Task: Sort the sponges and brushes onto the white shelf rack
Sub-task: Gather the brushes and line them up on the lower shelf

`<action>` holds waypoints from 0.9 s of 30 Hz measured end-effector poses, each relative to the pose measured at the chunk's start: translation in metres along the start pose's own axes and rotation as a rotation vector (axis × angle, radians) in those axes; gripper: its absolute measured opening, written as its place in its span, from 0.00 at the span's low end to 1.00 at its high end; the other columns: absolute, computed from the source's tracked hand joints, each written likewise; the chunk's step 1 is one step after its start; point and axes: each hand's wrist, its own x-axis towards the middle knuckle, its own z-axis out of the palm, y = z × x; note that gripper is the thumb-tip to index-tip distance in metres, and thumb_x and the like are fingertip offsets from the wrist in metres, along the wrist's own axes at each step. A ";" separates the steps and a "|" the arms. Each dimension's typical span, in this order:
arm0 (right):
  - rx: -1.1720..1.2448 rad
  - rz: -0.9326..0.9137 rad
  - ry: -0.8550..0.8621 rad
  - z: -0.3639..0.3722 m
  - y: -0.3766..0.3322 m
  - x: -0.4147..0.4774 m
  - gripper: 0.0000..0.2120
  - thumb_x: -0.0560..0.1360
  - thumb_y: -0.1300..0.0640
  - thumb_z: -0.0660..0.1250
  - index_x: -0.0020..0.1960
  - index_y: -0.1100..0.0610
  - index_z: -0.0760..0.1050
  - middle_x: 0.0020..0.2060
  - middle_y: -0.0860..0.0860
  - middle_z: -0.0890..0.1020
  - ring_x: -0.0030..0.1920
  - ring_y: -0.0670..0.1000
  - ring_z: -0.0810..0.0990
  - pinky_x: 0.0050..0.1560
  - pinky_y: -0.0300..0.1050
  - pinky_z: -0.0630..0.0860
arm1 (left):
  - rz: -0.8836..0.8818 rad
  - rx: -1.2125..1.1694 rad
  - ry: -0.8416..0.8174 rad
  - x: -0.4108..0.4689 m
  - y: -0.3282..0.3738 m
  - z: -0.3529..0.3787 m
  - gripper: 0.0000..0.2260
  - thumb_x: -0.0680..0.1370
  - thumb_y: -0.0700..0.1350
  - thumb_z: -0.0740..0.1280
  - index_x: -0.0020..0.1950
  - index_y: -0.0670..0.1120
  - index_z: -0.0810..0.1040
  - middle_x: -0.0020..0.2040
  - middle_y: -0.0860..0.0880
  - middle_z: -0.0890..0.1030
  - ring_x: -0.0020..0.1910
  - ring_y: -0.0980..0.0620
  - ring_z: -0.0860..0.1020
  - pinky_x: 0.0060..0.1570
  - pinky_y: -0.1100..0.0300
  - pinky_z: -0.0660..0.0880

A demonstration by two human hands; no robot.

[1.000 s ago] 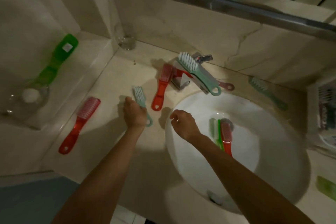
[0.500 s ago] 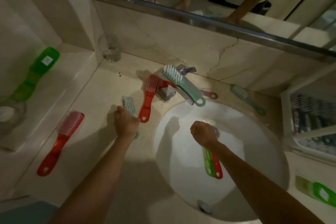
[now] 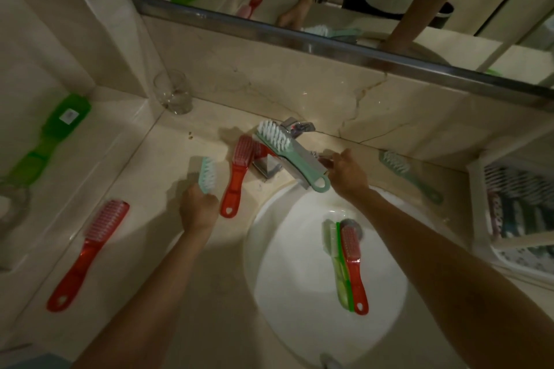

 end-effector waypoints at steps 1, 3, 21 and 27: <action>-0.018 0.002 -0.003 0.002 -0.001 0.001 0.17 0.79 0.61 0.57 0.67 0.62 0.65 0.60 0.61 0.68 0.55 0.61 0.75 0.58 0.54 0.75 | 0.009 -0.024 0.022 -0.001 0.005 0.000 0.16 0.75 0.33 0.60 0.62 0.33 0.73 0.60 0.33 0.76 0.60 0.35 0.74 0.58 0.49 0.71; -0.003 0.027 0.003 0.005 -0.002 0.004 0.17 0.78 0.60 0.59 0.66 0.63 0.65 0.60 0.62 0.68 0.54 0.62 0.75 0.58 0.54 0.74 | 0.023 -0.074 0.027 0.000 0.014 0.002 0.14 0.75 0.34 0.61 0.60 0.32 0.74 0.59 0.33 0.77 0.59 0.36 0.75 0.57 0.49 0.72; 0.321 0.363 -0.057 -0.002 0.033 -0.111 0.12 0.74 0.57 0.67 0.52 0.65 0.73 0.39 0.55 0.77 0.36 0.53 0.76 0.31 0.40 0.72 | 0.017 -0.278 -0.267 -0.103 -0.002 0.028 0.14 0.73 0.37 0.61 0.58 0.35 0.72 0.52 0.32 0.80 0.46 0.34 0.80 0.39 0.48 0.80; 0.502 0.449 0.066 -0.009 0.059 -0.197 0.07 0.75 0.57 0.65 0.45 0.60 0.69 0.33 0.50 0.73 0.30 0.47 0.71 0.24 0.31 0.66 | 0.150 -0.228 -0.492 -0.169 0.013 0.049 0.02 0.74 0.37 0.63 0.42 0.40 0.70 0.43 0.38 0.80 0.27 0.52 0.75 0.20 0.68 0.72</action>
